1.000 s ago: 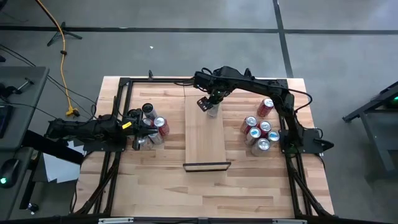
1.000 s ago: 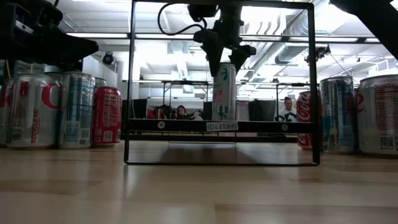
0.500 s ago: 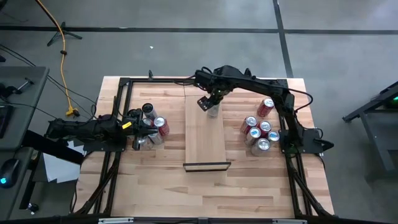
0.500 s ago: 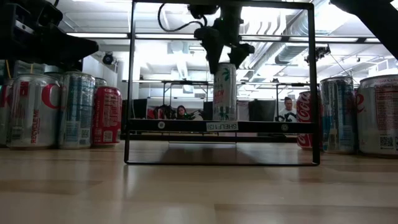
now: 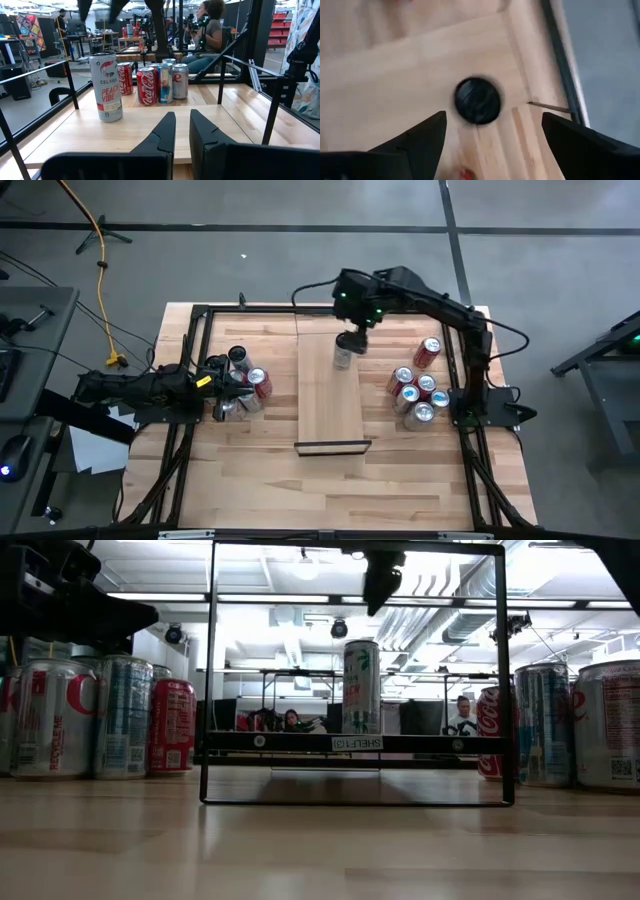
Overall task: Place canned beverage on shelf
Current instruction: Put the top right white/pink soda can on the shelf
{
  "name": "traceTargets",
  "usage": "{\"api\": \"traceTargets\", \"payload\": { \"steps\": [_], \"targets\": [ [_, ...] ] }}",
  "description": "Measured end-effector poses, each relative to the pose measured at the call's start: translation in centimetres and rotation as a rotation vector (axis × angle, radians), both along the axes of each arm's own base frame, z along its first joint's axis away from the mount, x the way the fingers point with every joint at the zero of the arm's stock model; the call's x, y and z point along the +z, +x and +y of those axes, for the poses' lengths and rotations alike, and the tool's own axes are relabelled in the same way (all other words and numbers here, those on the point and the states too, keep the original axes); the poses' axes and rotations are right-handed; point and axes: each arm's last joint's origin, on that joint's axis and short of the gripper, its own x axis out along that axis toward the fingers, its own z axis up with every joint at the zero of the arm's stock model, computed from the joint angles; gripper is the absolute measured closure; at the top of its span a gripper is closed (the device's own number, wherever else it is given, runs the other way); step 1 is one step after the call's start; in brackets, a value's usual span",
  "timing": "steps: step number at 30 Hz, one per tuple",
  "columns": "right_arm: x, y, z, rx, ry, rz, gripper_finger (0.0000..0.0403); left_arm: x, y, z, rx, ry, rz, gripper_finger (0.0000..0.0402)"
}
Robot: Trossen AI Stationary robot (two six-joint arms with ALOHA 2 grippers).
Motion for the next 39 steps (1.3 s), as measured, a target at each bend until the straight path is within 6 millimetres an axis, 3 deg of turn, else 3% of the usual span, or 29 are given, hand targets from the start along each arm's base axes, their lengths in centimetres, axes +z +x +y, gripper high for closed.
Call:
{"api": "traceTargets", "payload": {
  "steps": [5,11,29,39],
  "targets": [
    [0.4,-0.4,0.0,0.207,0.025,-0.014,0.0089,0.0,0.0,0.0,0.0,0.0,0.0,0.0396],
    [-2.0,1.2,-0.5,0.403,-0.008,0.079,0.0089,0.0,0.0,0.0,0.0,0.0,0.001,0.0396],
    [-5.5,3.3,-2.1,0.395,0.02,0.173,0.0089,0.0,0.0,0.0,0.001,0.0,0.001,0.0396],
    [-6.3,3.8,-2.3,0.356,0.026,0.201,0.0089,0.0,0.0,0.0,0.001,0.0,0.001,0.0396]
  ]
}}
